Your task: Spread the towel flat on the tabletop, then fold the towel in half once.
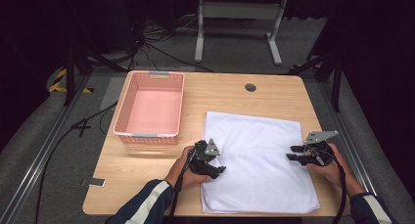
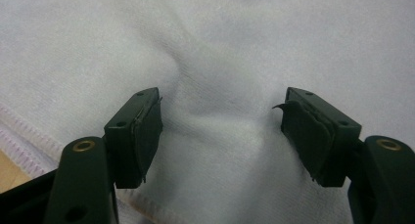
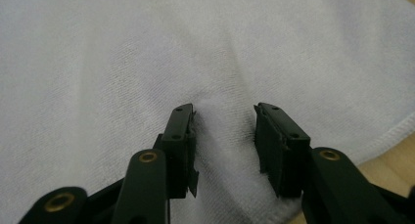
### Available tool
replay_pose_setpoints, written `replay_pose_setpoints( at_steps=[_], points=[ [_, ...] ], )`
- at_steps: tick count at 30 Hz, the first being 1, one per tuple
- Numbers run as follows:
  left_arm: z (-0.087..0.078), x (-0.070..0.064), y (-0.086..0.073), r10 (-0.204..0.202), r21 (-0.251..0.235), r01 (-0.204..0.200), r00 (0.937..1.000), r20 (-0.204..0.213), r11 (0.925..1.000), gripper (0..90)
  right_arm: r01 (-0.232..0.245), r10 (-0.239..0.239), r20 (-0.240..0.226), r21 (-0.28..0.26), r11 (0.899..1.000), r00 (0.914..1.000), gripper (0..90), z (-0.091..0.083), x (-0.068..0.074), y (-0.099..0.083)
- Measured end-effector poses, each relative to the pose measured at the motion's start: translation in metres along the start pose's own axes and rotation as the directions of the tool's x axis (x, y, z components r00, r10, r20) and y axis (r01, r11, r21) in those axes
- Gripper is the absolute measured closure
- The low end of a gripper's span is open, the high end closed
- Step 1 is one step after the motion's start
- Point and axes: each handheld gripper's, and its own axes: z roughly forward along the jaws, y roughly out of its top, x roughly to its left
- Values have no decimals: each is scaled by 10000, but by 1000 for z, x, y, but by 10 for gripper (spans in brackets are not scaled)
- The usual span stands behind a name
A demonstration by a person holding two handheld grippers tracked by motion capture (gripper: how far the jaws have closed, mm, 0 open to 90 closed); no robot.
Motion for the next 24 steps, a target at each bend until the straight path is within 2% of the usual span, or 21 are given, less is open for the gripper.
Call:
replay_pose_setpoints(
  at_steps=[2,5,7,8,9,10,11,12,13,14,15,16,17,18,19,20,21,22,23,24],
  points=[
    [0,0,1,46,93,-47,10000,38,9999,316,-165,163,86,125,9998,9998,588,-5,2,-3],
    [1,0,6,46,130,-46,10000,0,9999,287,-1,-8,326,276,9996,9995,567,-7,5,-4],
    [1,2,15,100,-17,-100,9989,-463,9999,282,-115,97,504,361,9993,9987,504,-7,2,-1],
    [1,2,15,100,-17,-100,9989,-463,9999,272,-115,97,504,361,9993,9987,504,-7,2,-1],
    [1,5,22,-8,-88,3,9984,-569,10000,272,-222,214,553,149,9996,9982,500,-9,0,2],
    [1,8,27,-130,-193,117,9976,-674,9997,247,-432,454,589,-381,9983,9972,500,-12,-3,5],
    [2,15,39,-295,-474,251,9950,-956,9986,244,-688,760,775,-907,9935,9941,499,-16,-12,14],
    [2,15,39,-295,-474,251,9950,-956,9986,241,-688,760,775,-907,9935,9941,499,-16,-12,14],
    [3,19,44,-446,-620,372,9914,-1234,9974,241,-725,854,1413,-941,9929,9863,500,-15,-24,22],
    [4,25,49,-443,-693,346,9888,-1427,9970,241,-725,854,1413,-941,9929,9863,500,-15,-24,22],
    [7,32,54,-512,-755,392,9851,-1645,9964,240,-863,1000,1597,-901,9922,9821,500,-13,-31,26],
    [9,39,58,-771,-845,617,9782,-1927,9945,240,-963,1137,1842,-1009,9902,9763,500,-11,-39,28],
    [13,47,61,-1075,-982,892,9737,-2007,9912,243,-1072,1268,2048,-1038,9888,9706,496,-8,-47,30],
    [17,56,64,-1151,-914,973,9695,-2163,9911,243,-1146,1357,2213,-1054,9878,9657,489,-6,-55,31],
    [22,63,67,-1346,-912,1151,9588,-2502,9892,236,-1424,1636,2338,-1052,9842,9584,463,-3,-64,32],
    [26,70,69,-1433,-887,1239,9537,-2644,9883,241,-1624,1836,2469,-1035,9813,9515,459,-1,-72,33],
    [28,74,70,-1619,-801,1456,9503,-2659,9861,241,-1654,1830,2428,-910,9820,9526,446,1,-77,34],
    [34,82,72,-1730,-785,1565,9382,-2997,9846,240,-1648,1810,2460,-851,9826,9522,437,3,-80,34],
    [36,87,74,-1825,-638,1710,9296,-3202,9832,240,-1787,1900,2421,-680,9815,9515,420,7,-87,33],
    [38,92,74,-2119,-762,1978,9227,-3221,9773,240,-1942,2012,2339,-527,9795,9512,413,11,-91,33]
  ],
)
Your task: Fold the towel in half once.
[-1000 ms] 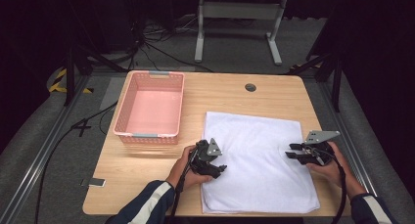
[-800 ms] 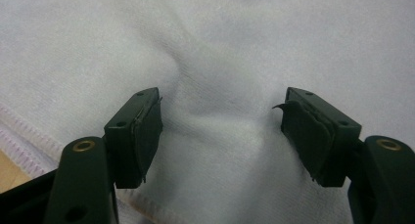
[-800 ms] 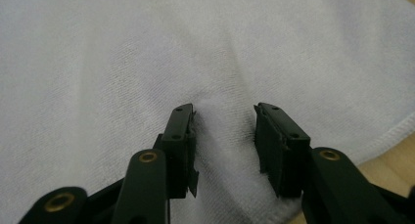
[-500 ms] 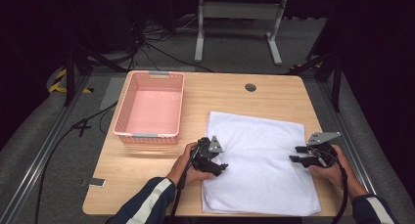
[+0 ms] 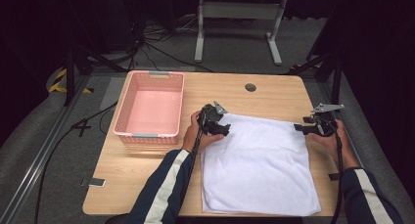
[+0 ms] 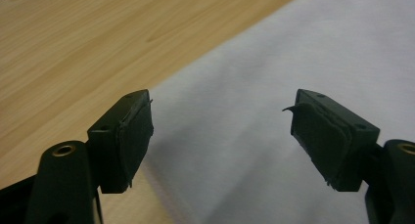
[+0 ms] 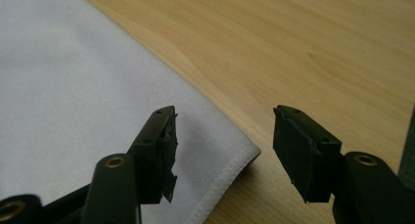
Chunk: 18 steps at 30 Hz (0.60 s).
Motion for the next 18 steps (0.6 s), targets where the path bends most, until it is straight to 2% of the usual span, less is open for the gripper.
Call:
replay_pose_setpoints(
  at_steps=[1,2,4,6,8,9,10,11,13,14,15,16,17,18],
  points=[
    [0,0,0,0,0,0,10000,0,10000,242,-12,14,-82,249,9997,10000,396,4,-2,0],
    [6,5,1,-328,112,329,9994,-97,9994,246,-42,51,-210,419,9991,9998,381,9,-4,-1],
    [12,7,1,-359,215,363,9992,-174,9991,247,-191,208,-292,564,9982,9994,364,15,-7,-3],
    [17,9,1,-372,352,380,9991,-214,9987,242,-102,115,-300,448,9989,9995,346,19,-9,-2],
    [25,10,-2,-615,491,630,9976,-303,9968,240,-136,150,-337,404,9991,9993,344,21,-9,-2],
    [25,10,-2,-615,491,630,9976,-303,9968,225,-136,150,-337,404,9991,9993,344,21,-9,-2],
    [27,14,-4,-864,411,871,9961,-170,9954,220,-205,232,-825,342,9992,9963,444,24,-12,0],
    [27,14,-4,-864,411,871,9961,-170,9954,223,-169,198,-956,309,9994,9952,469,24,-12,0],
    [27,16,-7,-1040,222,1041,9946,-60,9943,225,-56,80,-1002,240,9997,9949,476,25,-12,1],
    [26,17,-8,-1074,285,1073,9942,10,9938,235,-130,151,-1000,220,9997,9949,488,26,-12,2],
    [25,19,-8,-890,272,890,9960,4,9957,254,-83,103,-1041,204,9998,9945,523,27,-12,3],
    [24,21,-9,-1006,257,1006,9949,-14,9946,287,-67,85,-1152,161,9998,9933,578,27,-12,3],
    [22,23,-10,-1089,209,1089,9940,35,9938,365,-159,177,-1251,151,9998,9920,650,27,-13,4],
    [21,27,-11,-1158,160,1153,9929,276,9932,470,-220,236,-1412,128,9997,9897,707,28,-13,4]
  ],
)
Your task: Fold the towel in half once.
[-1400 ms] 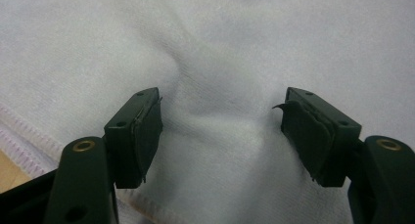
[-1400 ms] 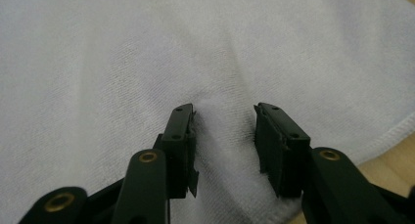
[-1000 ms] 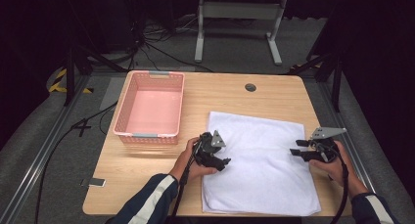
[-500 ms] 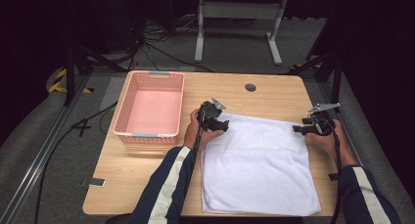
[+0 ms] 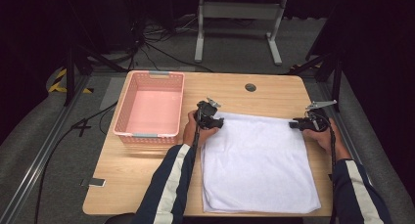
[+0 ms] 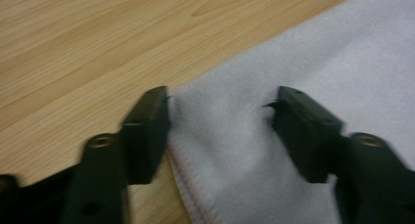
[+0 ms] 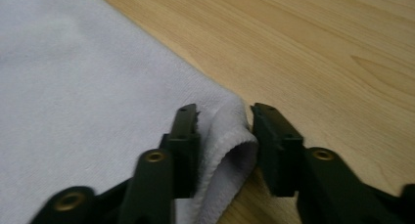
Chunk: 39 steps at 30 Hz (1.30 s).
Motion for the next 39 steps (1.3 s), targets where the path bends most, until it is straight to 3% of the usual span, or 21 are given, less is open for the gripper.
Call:
replay_pose_setpoints(
  at_steps=[2,3,6,12,16,18,20,21,23,24,25,26,28,29,31,33,34,35,37,38,39],
  points=[
    [-2,3,-1,-76,10,76,9999,89,10000,564,16,-14,-170,75,10000,9999,773,1,1,1],
    [-2,4,-1,-99,-32,100,9998,158,9999,666,50,-46,-240,152,9999,9997,805,1,2,3],
    [-3,5,-1,-348,-134,354,9986,403,9993,800,142,-139,-125,214,9997,9998,829,1,3,5],
    [-14,7,2,-677,-1030,729,9963,529,9920,832,171,-166,99,-473,9987,9998,840,-6,4,9],
    [-25,0,7,-326,-1253,403,9975,635,9913,833,248,-239,103,-1044,9942,9997,841,-14,7,13],
    [-33,-8,7,-248,-1552,365,9968,766,9872,835,265,-274,-49,-1314,9910,9996,841,-19,9,14],
    [-45,-19,7,275,-1681,-130,9961,844,9857,835,403,-424,-103,-1541,9872,9990,841,-26,13,14],
    [-52,-24,6,361,-1806,-170,9940,1028,9834,836,445,-495,-259,-1664,9850,9984,841,-29,15,14],
    [-68,-34,3,883,-1888,-677,9908,1029,9797,836,592,-692,-464,-1901,9800,9965,841,-37,19,13],
    [-78,-37,0,971,-2115,-710,9885,1159,9748,836,720,-860,-607,-2043,9763,9944,841,-42,22,12],
    [-78,-37,0,971,-2115,-710,9885,1159,9748,836,720,-860,-607,-2043,9763,9944,841,-42,22,12],
    [-84,-38,-1,1053,-2165,-756,9860,1290,9733,836,961,-1166,-807,-2234,9700,9899,841,-51,29,9],
    [-99,-41,-8,1371,-2369,-1003,9800,1444,9663,836,1090,-1314,-853,-2283,9675,9877,841,-55,32,8],
    [-106,-41,-11,1343,-2449,-901,9762,1702,9653,836,1179,-1476,-1072,-2442,9625,9832,841,-62,37,5],
    [-121,-43,-22,1649,-2625,-1113,9675,1917,9585,836,1337,-1743,-1305,-2722,9529,9760,841,-76,44,-1],
    [-132,-46,-35,1699,-2751,-1036,9584,2293,9558,833,1559,-2147,-1727,-3015,9406,9613,841,-91,53,-10],
    [-136,-46,-40,1864,-2779,-1168,9529,2391,9535,832,1717,-2309,-1773,-2971,9393,9567,841,-97,57,-14],
    [-139,-48,-45,1791,-2792,-1036,9487,2604,9546,831,1823,-2481,-1942,-3038,9351,9491,840,-101,60,-19],
    [-147,-52,-57,2123,-2803,-1323,9368,2780,9507,829,2076,-2809,-2198,-3055,9293,9342,840,-110,67,-29],
    [-147,-52,-57,2123,-2803,-1323,9368,2780,9507,828,2076,-2809,-2198,-3055,9293,9342,840,-110,67,-29],
    [-151,-55,-64,2214,-2802,-1365,9283,2986,9502,828,2440,-3329,-2610,-3204,9153,9061,840,-118,77,-40]
  ],
)
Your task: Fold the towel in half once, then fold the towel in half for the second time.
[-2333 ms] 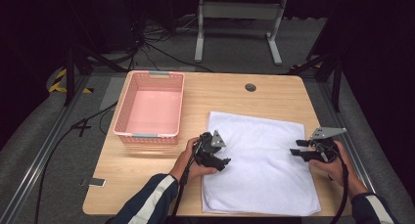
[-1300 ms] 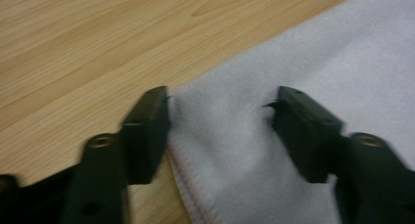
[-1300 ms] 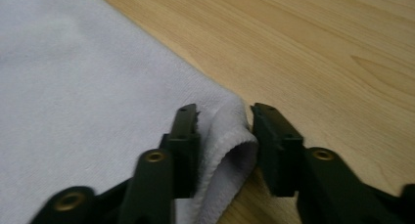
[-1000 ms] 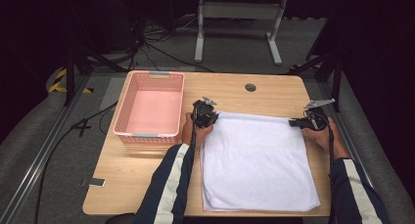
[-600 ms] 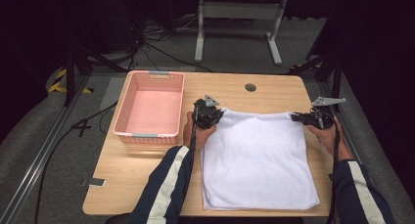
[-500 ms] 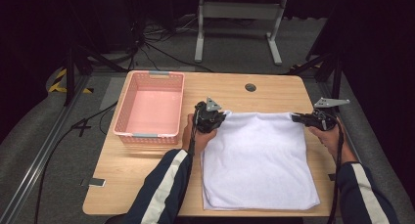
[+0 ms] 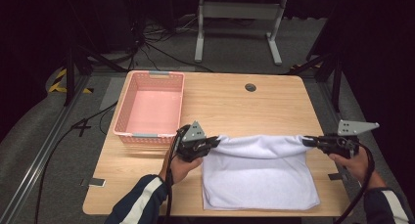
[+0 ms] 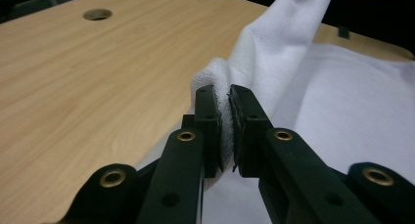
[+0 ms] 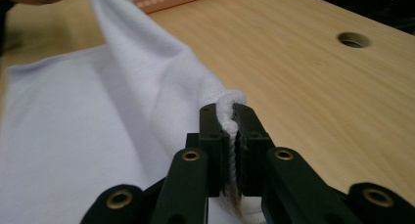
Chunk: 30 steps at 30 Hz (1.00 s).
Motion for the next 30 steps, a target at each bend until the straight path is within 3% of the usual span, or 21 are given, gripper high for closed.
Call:
replay_pose_setpoints(
  at_steps=[2,3,5,8,11,13,15,16,17,18,19,21,22,23,24,25,26,27,28,29,30],
  points=[
    [-8,-12,-8,373,187,-379,9989,284,9991,829,122,-122,-201,15,9999,9997,840,-1,5,-2],
    [-10,-16,-12,510,328,-526,9976,474,9981,829,428,-411,-567,288,9987,9975,840,-4,18,-7],
    [-13,-24,-18,712,752,-771,9944,783,9942,827,707,-666,-983,387,9967,9929,840,-6,29,-14],
    [-11,-39,-34,1488,1746,-1706,9801,1312,9697,821,1117,-960,-1724,835,9902,9803,838,-6,45,-27],
    [-8,-48,-50,1895,2821,-2306,9678,1654,9313,808,1559,-1102,-2318,1893,9695,9665,838,0,56,-41],
    [-5,-50,-57,1896,3218,-2334,9685,1616,9176,815,1818,-1115,-2546,2720,9450,9606,837,6,60,-51],
    [-3,-48,-59,1931,3280,-2336,9694,1516,9153,823,1838,-1022,-2535,3232,9283,9619,835,12,62,-57],
    [-3,-48,-59,1931,3280,-2336,9694,1516,9153,829,1775,-994,-2453,3206,9304,9643,836,13,62,-59],
    [-1,-46,-58,2202,3407,-2563,9651,1416,9046,835,1695,-956,-2344,3191,9324,9674,837,14,61,-59],
    [-1,-46,-58,2202,3407,-2563,9651,1416,9046,838,1735,-1045,-2227,3179,9321,9693,838,15,60,-59],
    [2,-41,-56,2170,3443,-2410,9703,1073,9074,838,1631,-1052,-1926,3157,9347,9756,839,16,58,-58],
    [6,-31,-53,2122,3574,-2243,9745,732,9066,839,1397,-989,-1424,3138,9392,9849,840,21,53,-56],
    [6,-31,-53,2122,3574,-2243,9745,732,9066,839,1397,-989,-1424,3138,9392,9849,840,21,53,-56],
    [11,-20,-50,2005,3510,-2047,9785,486,9137,839,1206,-991,-850,3062,9443,9914,840,28,43,-52],
    [11,-20,-50,2005,3510,-2047,9785,486,9137,839,1206,-991,-850,3062,9443,9914,840,28,43,-52],
    [15,-14,-46,2139,3554,-2014,9768,42,9128,839,1125,-982,-616,3067,9451,9933,840,30,40,-50],
    [16,-11,-45,2170,3571,-1994,9761,-93,9125,838,919,-905,-186,3022,9488,9957,839,35,34,-47],
    [18,-9,-42,2237,3543,-2017,9744,-219,9131,837,924,-919,-159,3018,9489,9956,839,38,31,-46],
    [16,-6,-39,2230,3255,-2004,9742,-335,9241,836,1020,-1031,-125,3043,9471,9946,838,40,29,-44],
    [11,-4,-36,2055,2819,-1905,9783,-244,9403,836,1165,-1202,-46,2858,9512,9927,837,39,29,-40],
    [8,-4,-34,1954,2574,-1831,9805,-228,9488,836,1177,-1179,-142,2447,9624,9929,834,33,29,-37]
  ],
)
